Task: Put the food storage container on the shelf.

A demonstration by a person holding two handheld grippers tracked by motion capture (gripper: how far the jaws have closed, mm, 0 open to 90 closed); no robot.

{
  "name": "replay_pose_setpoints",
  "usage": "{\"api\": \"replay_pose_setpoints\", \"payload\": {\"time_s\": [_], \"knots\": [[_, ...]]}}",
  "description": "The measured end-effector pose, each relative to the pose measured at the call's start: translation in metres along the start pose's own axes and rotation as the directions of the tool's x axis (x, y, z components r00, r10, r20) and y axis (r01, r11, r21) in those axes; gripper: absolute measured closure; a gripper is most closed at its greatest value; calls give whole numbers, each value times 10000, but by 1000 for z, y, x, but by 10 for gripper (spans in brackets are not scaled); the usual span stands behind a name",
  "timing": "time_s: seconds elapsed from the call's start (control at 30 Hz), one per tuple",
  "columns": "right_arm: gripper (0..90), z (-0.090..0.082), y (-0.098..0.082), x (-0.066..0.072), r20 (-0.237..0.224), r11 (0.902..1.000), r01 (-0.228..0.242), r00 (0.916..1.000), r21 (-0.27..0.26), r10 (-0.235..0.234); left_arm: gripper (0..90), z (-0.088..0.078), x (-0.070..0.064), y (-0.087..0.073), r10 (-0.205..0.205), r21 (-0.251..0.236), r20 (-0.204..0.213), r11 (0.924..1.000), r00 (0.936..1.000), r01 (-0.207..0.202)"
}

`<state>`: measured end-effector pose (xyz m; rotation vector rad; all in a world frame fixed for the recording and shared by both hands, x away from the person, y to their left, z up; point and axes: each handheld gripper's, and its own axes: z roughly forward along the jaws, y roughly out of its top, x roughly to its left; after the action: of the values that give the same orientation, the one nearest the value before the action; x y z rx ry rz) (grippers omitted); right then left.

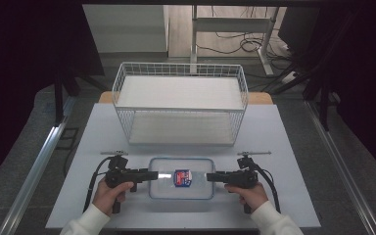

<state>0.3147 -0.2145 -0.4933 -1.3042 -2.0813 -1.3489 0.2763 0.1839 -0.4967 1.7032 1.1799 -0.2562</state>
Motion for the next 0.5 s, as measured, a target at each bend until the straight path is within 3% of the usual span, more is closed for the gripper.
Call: {"api": "replay_pose_setpoints", "payload": {"time_s": [0.5], "knots": [[518, -6, 14, 3, 274, 9985, 487, 9985, -257, -480, 514, 4, 0, 12, 53, -141, 38, 9999, 10000, -53]]}}
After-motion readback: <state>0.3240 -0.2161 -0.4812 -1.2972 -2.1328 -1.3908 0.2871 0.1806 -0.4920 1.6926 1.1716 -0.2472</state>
